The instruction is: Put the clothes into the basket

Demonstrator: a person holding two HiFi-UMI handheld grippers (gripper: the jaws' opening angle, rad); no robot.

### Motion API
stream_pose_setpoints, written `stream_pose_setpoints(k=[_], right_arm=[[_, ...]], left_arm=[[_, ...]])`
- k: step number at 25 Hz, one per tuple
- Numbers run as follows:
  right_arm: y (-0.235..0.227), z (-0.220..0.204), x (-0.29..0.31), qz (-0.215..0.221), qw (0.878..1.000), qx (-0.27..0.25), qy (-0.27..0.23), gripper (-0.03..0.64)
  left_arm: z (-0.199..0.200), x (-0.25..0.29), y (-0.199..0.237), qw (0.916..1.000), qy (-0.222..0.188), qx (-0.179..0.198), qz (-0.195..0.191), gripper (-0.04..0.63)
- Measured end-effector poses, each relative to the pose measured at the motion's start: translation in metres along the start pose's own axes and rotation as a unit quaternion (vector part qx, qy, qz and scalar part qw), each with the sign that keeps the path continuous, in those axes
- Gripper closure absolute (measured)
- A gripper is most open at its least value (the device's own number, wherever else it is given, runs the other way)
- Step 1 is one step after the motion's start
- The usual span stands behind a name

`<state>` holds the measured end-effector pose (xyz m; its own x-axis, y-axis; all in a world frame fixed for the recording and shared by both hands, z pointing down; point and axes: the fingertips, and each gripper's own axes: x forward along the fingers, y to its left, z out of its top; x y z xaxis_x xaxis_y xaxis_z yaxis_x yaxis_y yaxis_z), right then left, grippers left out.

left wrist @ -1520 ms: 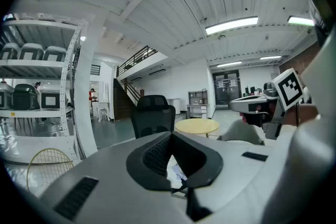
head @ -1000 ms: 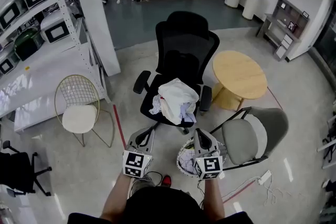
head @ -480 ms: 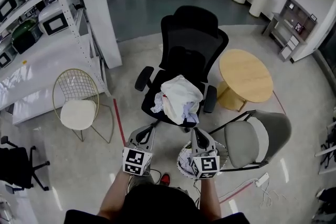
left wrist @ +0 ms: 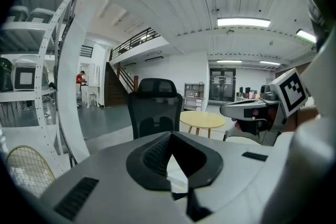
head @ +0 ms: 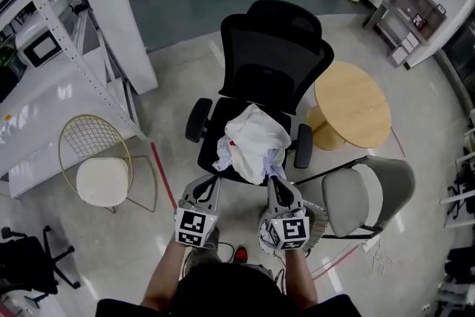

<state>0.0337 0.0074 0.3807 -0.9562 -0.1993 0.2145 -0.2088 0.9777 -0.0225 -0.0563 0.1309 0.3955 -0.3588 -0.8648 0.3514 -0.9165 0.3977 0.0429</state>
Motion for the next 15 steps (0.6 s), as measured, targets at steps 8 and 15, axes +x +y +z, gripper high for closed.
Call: stream_pose_setpoints(k=[8, 15], right_arm=[[-0.003, -0.029, 0.084, -0.054, 0.997, 0.015, 0.055, 0.588], [-0.01, -0.073, 0.132, -0.086, 0.992, 0.034, 0.091, 0.588]], left_arm=[[-0.01, 0.071, 0.058, 0.9961, 0.021, 0.009, -0.085, 0.589], [-0.046, 0.118, 0.084, 0.9907, 0.053, 0.001, -0.125, 0.588]])
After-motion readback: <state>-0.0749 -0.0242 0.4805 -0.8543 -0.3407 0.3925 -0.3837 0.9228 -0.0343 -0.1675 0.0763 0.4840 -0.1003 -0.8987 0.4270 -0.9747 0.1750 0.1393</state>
